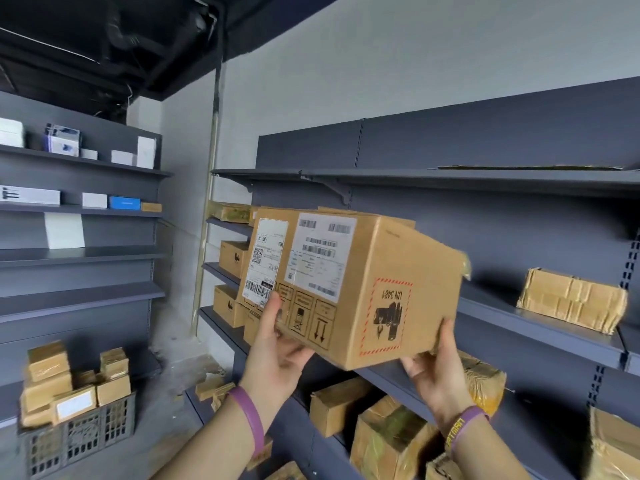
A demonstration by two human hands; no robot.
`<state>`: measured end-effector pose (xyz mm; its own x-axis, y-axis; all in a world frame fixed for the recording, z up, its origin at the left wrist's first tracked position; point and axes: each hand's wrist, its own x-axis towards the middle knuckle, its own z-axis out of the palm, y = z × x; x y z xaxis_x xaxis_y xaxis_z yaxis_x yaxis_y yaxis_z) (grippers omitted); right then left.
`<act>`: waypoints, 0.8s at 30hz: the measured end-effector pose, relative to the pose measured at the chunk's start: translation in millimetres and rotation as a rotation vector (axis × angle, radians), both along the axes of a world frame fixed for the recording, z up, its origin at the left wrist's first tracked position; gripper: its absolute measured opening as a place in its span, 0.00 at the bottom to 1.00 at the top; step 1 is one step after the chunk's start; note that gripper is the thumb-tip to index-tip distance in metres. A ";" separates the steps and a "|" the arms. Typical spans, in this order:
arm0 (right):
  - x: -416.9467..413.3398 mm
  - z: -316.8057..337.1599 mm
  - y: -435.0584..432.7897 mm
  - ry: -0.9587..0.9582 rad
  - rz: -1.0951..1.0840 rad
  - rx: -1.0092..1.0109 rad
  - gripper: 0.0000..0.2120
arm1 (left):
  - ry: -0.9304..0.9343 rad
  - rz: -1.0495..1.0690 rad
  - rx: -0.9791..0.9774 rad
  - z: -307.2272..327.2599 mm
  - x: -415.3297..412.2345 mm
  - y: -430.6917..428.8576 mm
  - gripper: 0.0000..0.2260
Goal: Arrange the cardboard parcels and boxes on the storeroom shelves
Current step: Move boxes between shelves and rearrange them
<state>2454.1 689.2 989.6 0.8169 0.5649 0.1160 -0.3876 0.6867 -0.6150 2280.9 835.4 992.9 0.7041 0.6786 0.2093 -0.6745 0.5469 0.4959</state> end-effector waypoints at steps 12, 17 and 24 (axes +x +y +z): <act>5.8 5.0 -12.1 0.014 -0.119 0.204 0.31 | -0.028 -0.111 0.153 18.0 -2.5 -1.2 0.30; 2.5 11.5 -12.8 0.007 -0.234 0.166 0.34 | -0.145 -0.237 0.237 11.7 -1.5 -11.0 0.45; -0.7 10.8 -21.2 0.005 -0.218 0.160 0.31 | -0.161 -0.166 0.172 22.3 4.1 -18.7 0.22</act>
